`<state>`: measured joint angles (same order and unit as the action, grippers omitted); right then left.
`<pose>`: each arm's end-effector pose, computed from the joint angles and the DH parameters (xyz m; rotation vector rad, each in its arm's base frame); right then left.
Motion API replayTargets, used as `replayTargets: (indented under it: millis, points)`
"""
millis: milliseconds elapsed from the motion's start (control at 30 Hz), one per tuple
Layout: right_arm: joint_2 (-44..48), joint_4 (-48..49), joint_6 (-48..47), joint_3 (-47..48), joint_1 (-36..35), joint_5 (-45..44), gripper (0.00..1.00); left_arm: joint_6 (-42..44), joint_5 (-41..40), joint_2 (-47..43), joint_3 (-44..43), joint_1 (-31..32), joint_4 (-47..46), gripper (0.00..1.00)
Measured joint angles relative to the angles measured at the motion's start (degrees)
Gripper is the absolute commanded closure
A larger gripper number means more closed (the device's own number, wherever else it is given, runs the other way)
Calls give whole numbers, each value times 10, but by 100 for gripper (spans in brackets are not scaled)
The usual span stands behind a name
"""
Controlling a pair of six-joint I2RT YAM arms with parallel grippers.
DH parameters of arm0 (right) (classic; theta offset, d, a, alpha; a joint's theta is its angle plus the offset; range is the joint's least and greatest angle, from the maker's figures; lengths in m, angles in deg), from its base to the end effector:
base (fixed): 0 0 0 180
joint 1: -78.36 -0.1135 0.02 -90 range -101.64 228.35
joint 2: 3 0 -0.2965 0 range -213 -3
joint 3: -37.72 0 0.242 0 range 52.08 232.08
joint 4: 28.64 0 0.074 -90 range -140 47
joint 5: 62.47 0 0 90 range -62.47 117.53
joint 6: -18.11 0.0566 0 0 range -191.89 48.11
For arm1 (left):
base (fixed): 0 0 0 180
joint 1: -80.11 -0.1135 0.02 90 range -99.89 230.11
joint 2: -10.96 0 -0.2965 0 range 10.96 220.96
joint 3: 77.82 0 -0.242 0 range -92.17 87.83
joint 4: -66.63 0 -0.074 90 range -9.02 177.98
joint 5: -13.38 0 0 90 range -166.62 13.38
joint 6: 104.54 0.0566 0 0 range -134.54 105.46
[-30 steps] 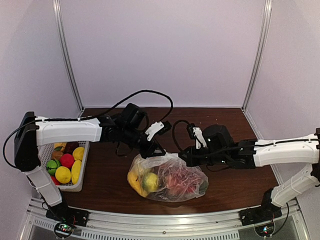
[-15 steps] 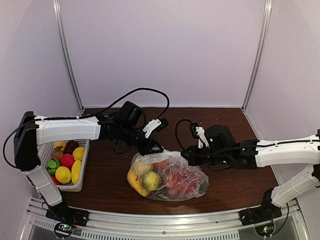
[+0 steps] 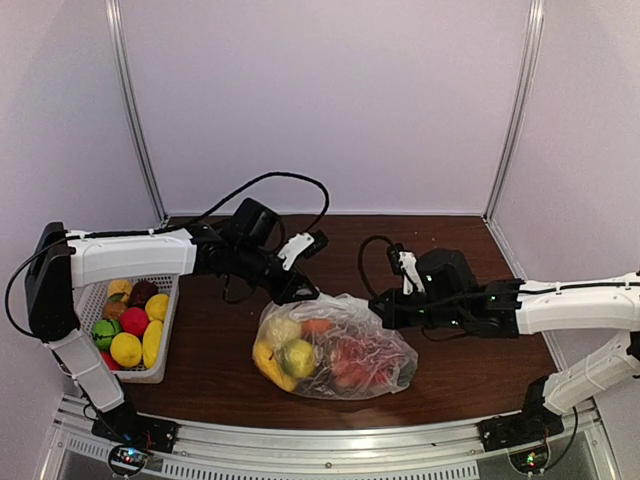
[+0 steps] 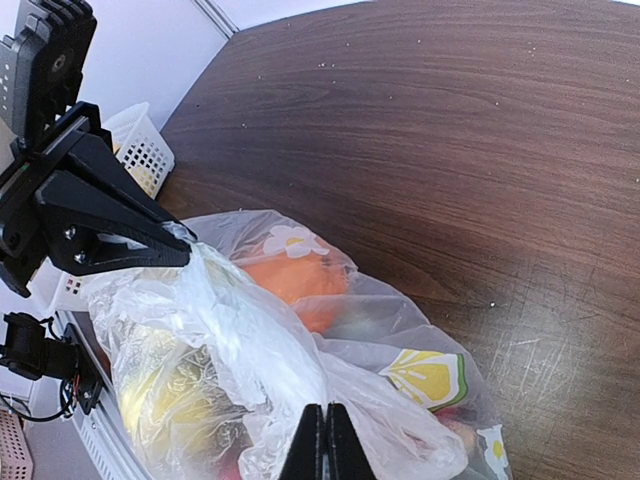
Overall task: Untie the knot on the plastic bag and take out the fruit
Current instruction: Untie the bag handles from the takeout bag.
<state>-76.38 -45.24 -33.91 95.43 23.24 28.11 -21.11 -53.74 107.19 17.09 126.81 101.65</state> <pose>0.1589 0.2289 0.2625 -0.3479 2.2654 0.9252 0.2425 -0.2895 0.2705 1.0417 2.2626 -0.8969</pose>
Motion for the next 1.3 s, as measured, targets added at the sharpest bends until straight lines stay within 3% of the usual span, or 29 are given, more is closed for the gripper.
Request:
replayTargets:
  millis: [600,800,900,1100,1300]
  points:
    - [21,-8,8,-10,6,-6,99,-4,-8,-14,0,-16,6,100]
    - [21,-38,-10,0,9,-4,62,5,12,-21,3,-12,6,100]
    - [23,-68,-23,23,10,-4,52,11,14,-23,4,-5,7,100]
    - [26,-116,-54,95,11,-8,49,20,16,-25,7,10,8,100]
    - [-5,-130,-78,141,11,-8,51,22,17,-25,7,11,8,100]
